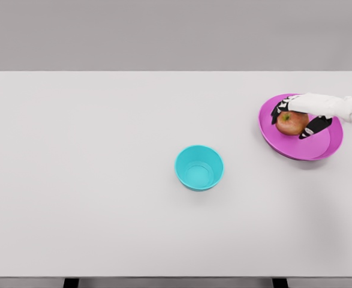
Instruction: Put the apple from the pink plate into the blue bowl with your right arm
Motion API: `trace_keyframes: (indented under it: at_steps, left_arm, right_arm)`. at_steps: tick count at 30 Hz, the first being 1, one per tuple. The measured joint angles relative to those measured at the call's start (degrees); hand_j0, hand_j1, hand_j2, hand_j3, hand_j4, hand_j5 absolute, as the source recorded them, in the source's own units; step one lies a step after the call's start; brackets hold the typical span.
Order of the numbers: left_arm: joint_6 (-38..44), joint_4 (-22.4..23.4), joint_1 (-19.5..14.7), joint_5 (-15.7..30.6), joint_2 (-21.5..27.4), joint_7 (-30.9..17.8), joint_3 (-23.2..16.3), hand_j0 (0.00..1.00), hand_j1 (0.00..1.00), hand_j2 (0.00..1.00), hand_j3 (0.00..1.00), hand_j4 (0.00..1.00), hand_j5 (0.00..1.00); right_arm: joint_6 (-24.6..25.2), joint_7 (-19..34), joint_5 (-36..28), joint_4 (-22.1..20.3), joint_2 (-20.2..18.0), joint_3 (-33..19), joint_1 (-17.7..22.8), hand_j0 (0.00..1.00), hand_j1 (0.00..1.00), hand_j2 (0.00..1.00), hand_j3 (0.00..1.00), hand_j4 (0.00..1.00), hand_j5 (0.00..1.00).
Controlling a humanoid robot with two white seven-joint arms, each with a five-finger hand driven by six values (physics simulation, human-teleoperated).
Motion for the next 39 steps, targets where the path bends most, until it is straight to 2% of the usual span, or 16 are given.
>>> trace_keyframes:
  at_steps: [3, 8, 12, 17, 23, 30, 39]
  left_arm:
    - [0.0, 0.0, 0.0, 0.0, 0.0, 0.0, 0.0, 1.00, 1.00, 1.00, 1.00, 1.00, 1.00]
    - [0.0, 0.0, 0.0, 0.0, 0.0, 0.0, 0.0, 1.00, 1.00, 1.00, 1.00, 1.00, 1.00]
    - [0.0, 0.0, 0.0, 0.0, 0.0, 0.0, 0.0, 1.00, 1.00, 1.00, 1.00, 1.00, 1.00]
    - [0.0, 0.0, 0.0, 0.0, 0.0, 0.0, 0.0, 1.00, 1.00, 1.00, 1.00, 1.00, 1.00]
    - [0.0, 0.0, 0.0, 0.0, 0.0, 0.0, 0.0, 1.00, 1.00, 1.00, 1.00, 1.00, 1.00]
    - [0.0, 0.0, 0.0, 0.0, 0.0, 0.0, 0.0, 1.00, 1.00, 1.00, 1.00, 1.00, 1.00]
    - [0.0, 0.0, 0.0, 0.0, 0.0, 0.0, 0.0, 1.00, 1.00, 1.00, 1.00, 1.00, 1.00]
  right_arm:
    - [0.0, 0.0, -0.3, -1.9, -0.5, -0.1, -0.1, 0.53, 0.53, 0.53, 0.53, 0.53, 0.53]
    - [0.0, 0.0, -0.4, -5.8, -2.6, -4.0, 0.3, 0.53, 0.53, 0.53, 0.53, 0.53, 0.53]
    - [0.0, 0.1, -0.5, -15.0, -4.8, -5.2, 1.1, 0.53, 0.53, 0.53, 0.53, 0.53, 0.53]
    - [0.0, 0.1, -0.5, -25.2, -5.6, -5.4, 3.5, 0.53, 0.53, 0.53, 0.53, 0.53, 0.53]
    - [0.0, 0.1, -0.6, -33.8, -5.1, -5.1, 5.1, 0.53, 0.53, 0.53, 0.53, 0.53, 0.53]
    - [0.0, 0.1, -0.5, -39.1, -2.0, -3.9, 5.9, 0.52, 0.52, 0.52, 0.52, 0.52, 0.52]
    - [0.0, 0.1, 0.1, -40.9, 2.7, 1.4, 6.1, 0.52, 0.52, 0.52, 0.52, 0.52, 0.52]
